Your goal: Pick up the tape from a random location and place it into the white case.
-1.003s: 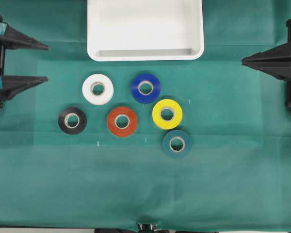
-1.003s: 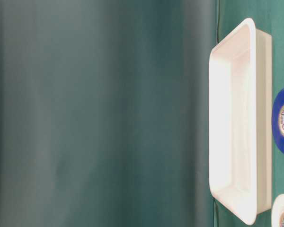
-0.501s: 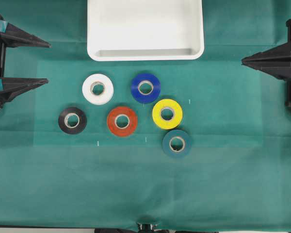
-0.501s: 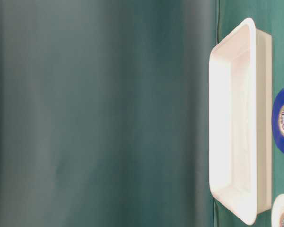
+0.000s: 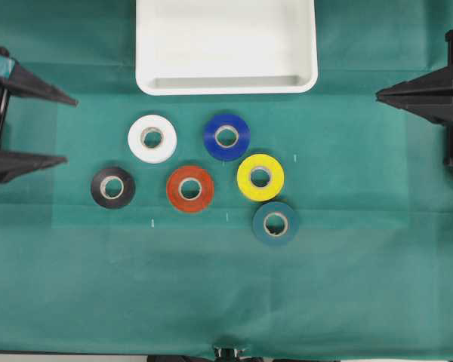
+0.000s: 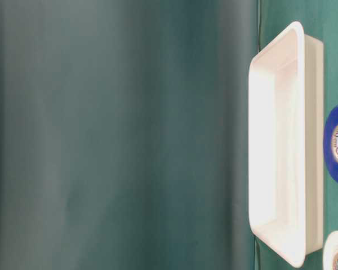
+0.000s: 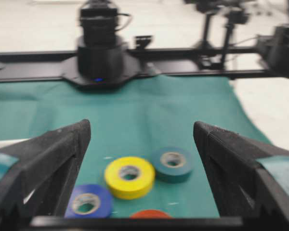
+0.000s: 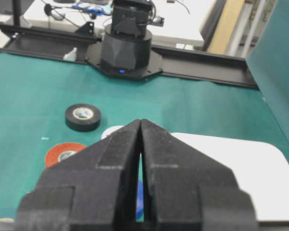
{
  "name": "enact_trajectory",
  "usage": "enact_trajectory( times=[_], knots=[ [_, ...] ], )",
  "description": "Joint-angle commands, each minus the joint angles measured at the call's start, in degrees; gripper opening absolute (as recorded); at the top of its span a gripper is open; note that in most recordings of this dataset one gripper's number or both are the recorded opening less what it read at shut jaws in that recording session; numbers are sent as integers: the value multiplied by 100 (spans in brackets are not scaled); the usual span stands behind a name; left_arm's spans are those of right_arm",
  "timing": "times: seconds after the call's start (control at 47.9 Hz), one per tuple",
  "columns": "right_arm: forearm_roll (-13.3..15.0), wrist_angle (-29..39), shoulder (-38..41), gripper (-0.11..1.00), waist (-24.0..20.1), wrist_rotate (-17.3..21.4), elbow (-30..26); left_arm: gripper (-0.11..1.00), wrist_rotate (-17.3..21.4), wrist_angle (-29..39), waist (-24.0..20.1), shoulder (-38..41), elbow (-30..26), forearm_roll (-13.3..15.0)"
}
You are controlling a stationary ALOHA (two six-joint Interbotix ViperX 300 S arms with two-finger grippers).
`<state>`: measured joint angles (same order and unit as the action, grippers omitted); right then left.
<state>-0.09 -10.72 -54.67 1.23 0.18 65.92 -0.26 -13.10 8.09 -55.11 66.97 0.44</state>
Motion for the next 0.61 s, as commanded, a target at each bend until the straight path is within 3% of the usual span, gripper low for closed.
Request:
enact_trajectory(
  times=[0.0, 0.376, 0.585],
  knots=[
    [0, -18, 26, 0, 9, 0, -167, 95, 0, -26, 220, 53, -158, 9],
    [0, -26, 26, 0, 9, 9, -167, 95, 0, -18, 387, 79, -176, 9],
    [0, -44, 35, 0, 9, 9, -167, 95, 0, -62, 334, 659, -422, 9]
  ],
)
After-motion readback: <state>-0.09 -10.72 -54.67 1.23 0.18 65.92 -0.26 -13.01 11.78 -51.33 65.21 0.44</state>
